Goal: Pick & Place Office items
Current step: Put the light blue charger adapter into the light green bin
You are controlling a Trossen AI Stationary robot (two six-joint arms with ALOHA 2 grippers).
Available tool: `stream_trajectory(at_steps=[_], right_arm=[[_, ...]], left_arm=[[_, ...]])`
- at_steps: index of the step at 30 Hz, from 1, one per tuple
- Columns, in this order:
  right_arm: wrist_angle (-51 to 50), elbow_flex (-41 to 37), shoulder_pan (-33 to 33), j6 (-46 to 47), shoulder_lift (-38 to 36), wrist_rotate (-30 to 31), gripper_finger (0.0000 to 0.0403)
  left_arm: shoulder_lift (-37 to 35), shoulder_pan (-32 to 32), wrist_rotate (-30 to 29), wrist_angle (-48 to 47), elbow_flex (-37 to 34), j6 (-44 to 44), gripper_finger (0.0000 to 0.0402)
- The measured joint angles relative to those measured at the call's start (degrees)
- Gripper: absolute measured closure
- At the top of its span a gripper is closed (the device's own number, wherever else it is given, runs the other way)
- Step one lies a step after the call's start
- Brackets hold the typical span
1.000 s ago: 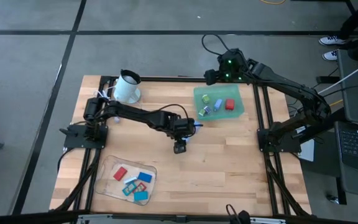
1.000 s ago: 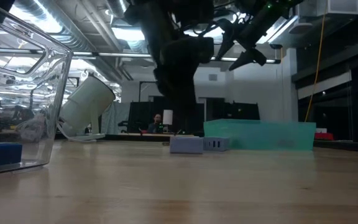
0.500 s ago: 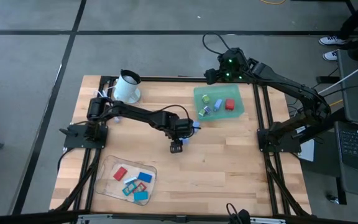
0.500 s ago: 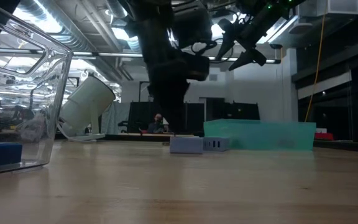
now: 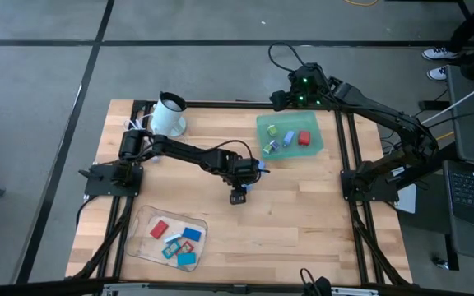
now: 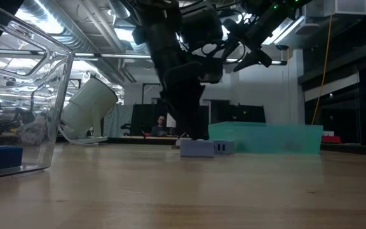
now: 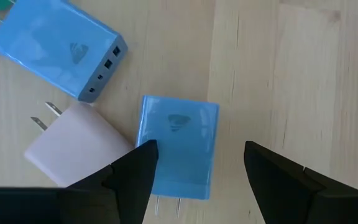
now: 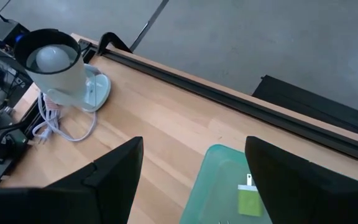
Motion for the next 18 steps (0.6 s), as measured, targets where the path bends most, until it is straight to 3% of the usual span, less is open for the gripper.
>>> stream_trajectory(at_steps=[8, 12, 18], right_arm=[[-0.02, 0.0, 0.0, 0.52, 0.0, -0.2, 0.0117], [0.08, 0.0, -0.01, 0.65, 0.0, -0.17, 0.0117], [0.13, 0.0, -0.02, 0.63, 0.0, -0.2, 0.0117]], left_arm=[[-0.32, -0.24, 0.72, -4.09, 2.74, -2.35, 0.0164], [-0.75, -0.92, -1.51, -6.21, 8.03, 0.29, 0.0164], [-0.49, -0.26, -4.22, -7.34, 8.25, 0.98, 0.0164]])
